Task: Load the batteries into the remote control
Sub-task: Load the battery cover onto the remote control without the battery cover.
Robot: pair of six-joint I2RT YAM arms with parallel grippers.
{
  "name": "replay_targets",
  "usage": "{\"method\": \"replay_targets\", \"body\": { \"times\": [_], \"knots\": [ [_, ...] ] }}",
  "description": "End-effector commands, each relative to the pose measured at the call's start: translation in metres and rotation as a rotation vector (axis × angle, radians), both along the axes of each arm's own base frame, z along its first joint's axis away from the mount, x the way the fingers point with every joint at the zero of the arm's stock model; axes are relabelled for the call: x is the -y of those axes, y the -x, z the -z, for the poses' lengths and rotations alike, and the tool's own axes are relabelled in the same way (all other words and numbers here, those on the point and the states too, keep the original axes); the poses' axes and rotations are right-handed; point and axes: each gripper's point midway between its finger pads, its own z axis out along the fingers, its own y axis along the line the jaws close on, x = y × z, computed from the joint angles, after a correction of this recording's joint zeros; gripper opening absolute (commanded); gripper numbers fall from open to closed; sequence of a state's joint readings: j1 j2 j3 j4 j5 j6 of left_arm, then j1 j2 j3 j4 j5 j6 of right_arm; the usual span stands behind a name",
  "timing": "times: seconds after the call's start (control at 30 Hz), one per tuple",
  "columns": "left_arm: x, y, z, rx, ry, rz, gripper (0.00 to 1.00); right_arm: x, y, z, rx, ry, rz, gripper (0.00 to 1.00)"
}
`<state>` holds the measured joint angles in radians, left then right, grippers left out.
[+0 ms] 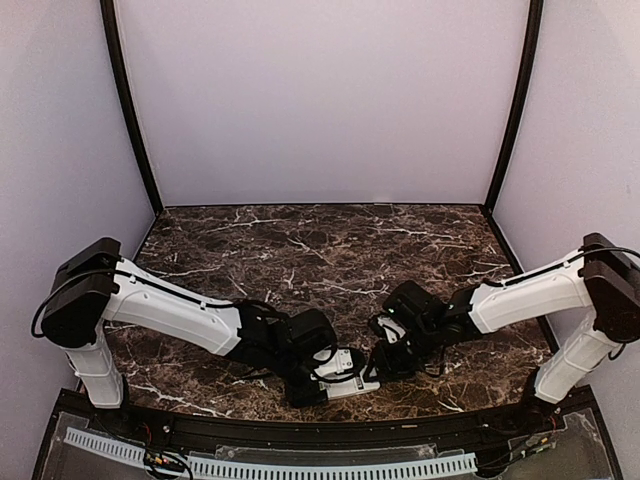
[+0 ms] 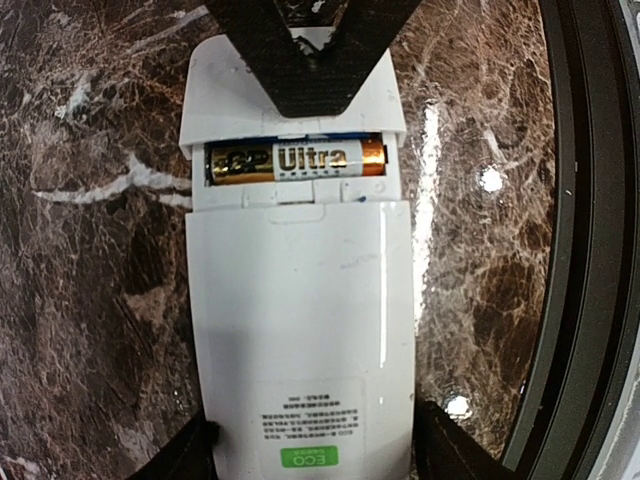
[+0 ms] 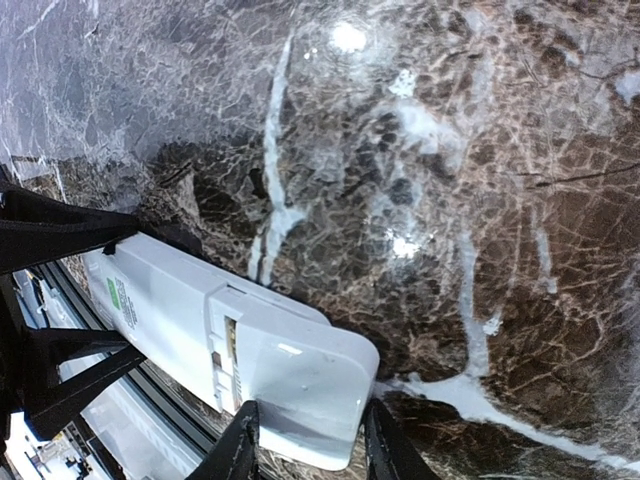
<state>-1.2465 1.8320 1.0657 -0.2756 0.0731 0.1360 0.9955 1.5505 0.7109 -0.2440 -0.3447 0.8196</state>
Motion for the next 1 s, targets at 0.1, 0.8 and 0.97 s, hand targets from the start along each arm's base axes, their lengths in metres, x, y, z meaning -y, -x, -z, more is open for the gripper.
{"method": "replay_targets", "body": {
  "times": [0.1, 0.8, 0.97],
  "knots": [
    [-0.012, 0.011, -0.004, -0.034, 0.004, 0.009, 0.66, -0.005, 0.0, 0.003, 0.01, 0.023, -0.018, 0.34],
    [-0.05, -0.004, -0.031, 0.003, 0.087, -0.297, 0.57, -0.004, 0.0, 0.011, 0.012, 0.077, -0.008, 0.31],
    [-0.072, -0.005, -0.02, 0.002, 0.044, -0.397, 0.47, -0.005, 0.0, 0.008, 0.018, 0.083, -0.01, 0.31]
  ]
}}
